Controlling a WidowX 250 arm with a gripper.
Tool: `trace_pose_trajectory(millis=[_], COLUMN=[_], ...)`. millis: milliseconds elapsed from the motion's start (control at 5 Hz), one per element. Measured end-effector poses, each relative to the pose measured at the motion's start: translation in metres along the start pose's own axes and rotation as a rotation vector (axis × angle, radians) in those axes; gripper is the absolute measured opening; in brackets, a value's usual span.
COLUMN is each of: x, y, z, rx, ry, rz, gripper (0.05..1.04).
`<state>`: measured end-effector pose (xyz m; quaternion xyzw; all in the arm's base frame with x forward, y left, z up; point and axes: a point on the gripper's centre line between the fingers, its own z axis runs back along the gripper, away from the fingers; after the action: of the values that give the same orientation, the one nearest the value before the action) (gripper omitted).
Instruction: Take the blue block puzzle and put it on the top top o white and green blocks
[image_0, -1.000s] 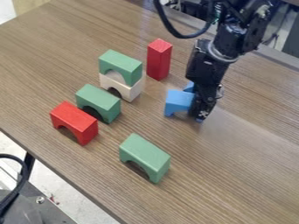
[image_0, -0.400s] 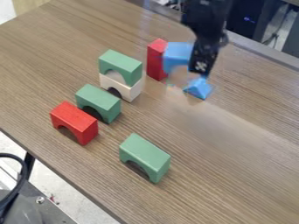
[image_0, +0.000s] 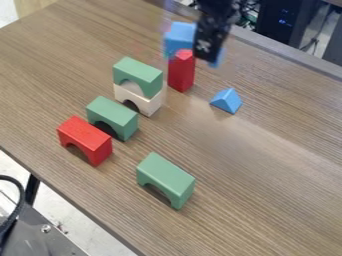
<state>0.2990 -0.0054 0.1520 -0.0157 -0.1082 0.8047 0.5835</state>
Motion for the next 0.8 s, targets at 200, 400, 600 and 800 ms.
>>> trace_pose_trajectory(millis=[200,400,600,800], x=[0.018,0.026,0.033,0.043], y=[-0.002,-0.009,-0.015,-0.018], z=[-0.002,-0.004,-0.015,-0.021], rx=[0.024,0.002,-0.008,-0.016], ry=[-0.027,-0.020,-0.023,-0.022], rz=[-0.053,-0.096,-0.165,-0.202], gripper=[0.579,0.579,0.579,0.579])
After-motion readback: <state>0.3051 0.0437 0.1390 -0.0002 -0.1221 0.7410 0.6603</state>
